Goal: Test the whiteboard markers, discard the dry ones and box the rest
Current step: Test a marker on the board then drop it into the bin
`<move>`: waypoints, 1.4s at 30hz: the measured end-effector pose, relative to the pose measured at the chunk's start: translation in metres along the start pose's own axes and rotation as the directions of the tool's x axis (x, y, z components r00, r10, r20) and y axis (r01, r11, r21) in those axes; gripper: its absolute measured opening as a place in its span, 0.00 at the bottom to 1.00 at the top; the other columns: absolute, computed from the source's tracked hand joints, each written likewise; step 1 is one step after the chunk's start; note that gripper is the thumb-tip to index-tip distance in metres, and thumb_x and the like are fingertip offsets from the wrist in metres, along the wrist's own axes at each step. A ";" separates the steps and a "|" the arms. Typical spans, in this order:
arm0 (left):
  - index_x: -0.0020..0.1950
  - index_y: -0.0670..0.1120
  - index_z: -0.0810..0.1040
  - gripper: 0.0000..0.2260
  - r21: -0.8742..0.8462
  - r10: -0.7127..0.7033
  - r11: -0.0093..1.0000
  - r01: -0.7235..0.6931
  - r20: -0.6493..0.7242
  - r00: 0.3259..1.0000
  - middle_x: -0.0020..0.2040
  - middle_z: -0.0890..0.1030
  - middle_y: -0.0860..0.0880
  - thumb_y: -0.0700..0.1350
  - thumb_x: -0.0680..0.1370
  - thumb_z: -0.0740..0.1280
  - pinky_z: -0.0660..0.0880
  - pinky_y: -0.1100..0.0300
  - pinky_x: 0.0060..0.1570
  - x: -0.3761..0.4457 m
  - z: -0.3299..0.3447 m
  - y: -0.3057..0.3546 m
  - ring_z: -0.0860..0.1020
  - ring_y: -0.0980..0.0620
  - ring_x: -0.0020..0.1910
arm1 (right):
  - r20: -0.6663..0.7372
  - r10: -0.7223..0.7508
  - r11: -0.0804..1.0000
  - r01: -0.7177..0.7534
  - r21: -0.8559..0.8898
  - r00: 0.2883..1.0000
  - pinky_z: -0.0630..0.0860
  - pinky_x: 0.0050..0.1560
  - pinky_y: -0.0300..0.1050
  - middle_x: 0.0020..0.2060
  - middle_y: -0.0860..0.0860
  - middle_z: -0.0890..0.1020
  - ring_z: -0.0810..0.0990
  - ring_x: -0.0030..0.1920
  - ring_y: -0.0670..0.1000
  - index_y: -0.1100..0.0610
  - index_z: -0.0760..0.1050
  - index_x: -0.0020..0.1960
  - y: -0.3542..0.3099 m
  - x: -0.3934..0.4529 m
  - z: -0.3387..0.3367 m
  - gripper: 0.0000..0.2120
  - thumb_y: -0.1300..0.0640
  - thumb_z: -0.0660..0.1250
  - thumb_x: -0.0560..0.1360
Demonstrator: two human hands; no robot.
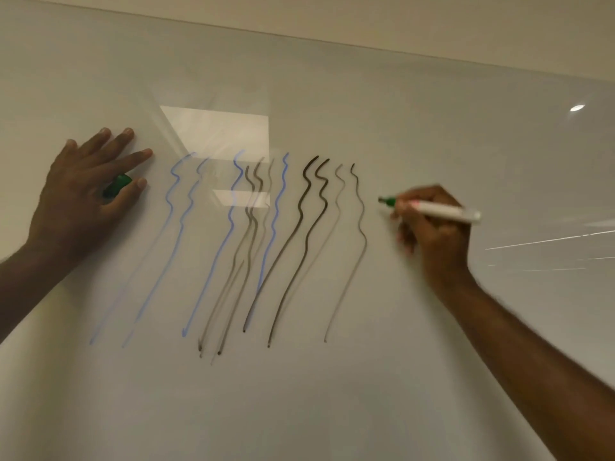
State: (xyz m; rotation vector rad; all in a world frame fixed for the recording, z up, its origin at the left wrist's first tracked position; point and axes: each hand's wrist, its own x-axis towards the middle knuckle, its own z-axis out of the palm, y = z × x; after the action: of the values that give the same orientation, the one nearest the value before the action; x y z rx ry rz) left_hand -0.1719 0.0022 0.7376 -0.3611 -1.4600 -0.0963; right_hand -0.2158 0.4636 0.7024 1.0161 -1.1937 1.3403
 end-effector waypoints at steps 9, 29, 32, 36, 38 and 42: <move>0.74 0.53 0.73 0.25 -0.003 0.007 1.000 -0.006 0.018 1.000 0.79 0.65 0.53 0.62 0.81 0.56 0.54 0.40 0.77 0.004 0.009 -0.023 0.59 0.52 0.80 | -0.139 -0.047 0.998 0.053 0.042 0.989 0.68 0.23 0.43 0.36 0.59 0.85 0.77 0.27 0.56 0.64 0.75 0.44 0.000 0.086 0.038 0.05 0.63 0.69 0.76; 0.75 0.63 0.69 0.21 -0.004 -0.003 1.000 0.003 0.054 0.999 0.81 0.60 0.60 0.63 0.82 0.56 0.52 0.39 0.78 0.010 0.029 -0.076 0.55 0.55 0.81 | -0.080 -0.083 0.996 0.084 0.011 0.993 0.67 0.27 0.48 0.29 0.63 0.79 0.75 0.28 0.62 0.64 0.73 0.32 0.017 0.022 0.016 0.09 0.71 0.67 0.70; 0.74 0.64 0.69 0.20 0.003 -0.002 1.000 0.002 0.049 0.999 0.80 0.60 0.59 0.63 0.82 0.55 0.52 0.39 0.78 0.010 0.031 -0.078 0.55 0.54 0.81 | -0.006 -0.062 0.998 0.062 -0.017 0.998 0.67 0.28 0.51 0.28 0.60 0.79 0.74 0.28 0.59 0.61 0.75 0.31 0.019 -0.004 0.008 0.12 0.73 0.68 0.70; 0.73 0.66 0.68 0.19 -0.008 -0.018 1.000 0.019 0.056 0.998 0.80 0.61 0.59 0.64 0.82 0.55 0.52 0.38 0.78 0.010 0.032 -0.081 0.55 0.55 0.81 | 0.039 -0.037 0.999 0.037 -0.008 0.999 0.67 0.28 0.50 0.28 0.57 0.79 0.74 0.28 0.55 0.59 0.76 0.31 0.019 -0.034 0.000 0.11 0.69 0.68 0.69; 0.73 0.67 0.68 0.19 -0.036 -0.042 0.998 0.044 0.063 0.997 0.80 0.61 0.58 0.63 0.82 0.56 0.52 0.38 0.78 0.010 0.031 -0.080 0.55 0.54 0.81 | 0.046 -0.005 1.000 0.005 -0.003 0.999 0.67 0.28 0.49 0.27 0.56 0.79 0.73 0.28 0.53 0.59 0.76 0.31 0.019 -0.048 -0.002 0.11 0.69 0.68 0.69; 0.72 0.64 0.72 0.18 -0.074 -0.074 0.994 0.074 0.014 0.997 0.79 0.64 0.59 0.61 0.82 0.58 0.52 0.40 0.78 0.002 0.021 -0.055 0.57 0.55 0.80 | 0.046 0.036 0.999 -0.036 -0.003 0.998 0.67 0.30 0.48 0.27 0.55 0.77 0.74 0.29 0.54 0.63 0.74 0.31 0.021 -0.076 -0.004 0.09 0.69 0.68 0.69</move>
State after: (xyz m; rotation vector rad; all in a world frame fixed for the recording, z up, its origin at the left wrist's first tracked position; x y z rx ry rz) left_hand -0.2070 -0.0434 0.7508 -0.3686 -1.4843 -0.2089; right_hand -0.2276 0.4563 0.6252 1.0334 -1.2526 1.3500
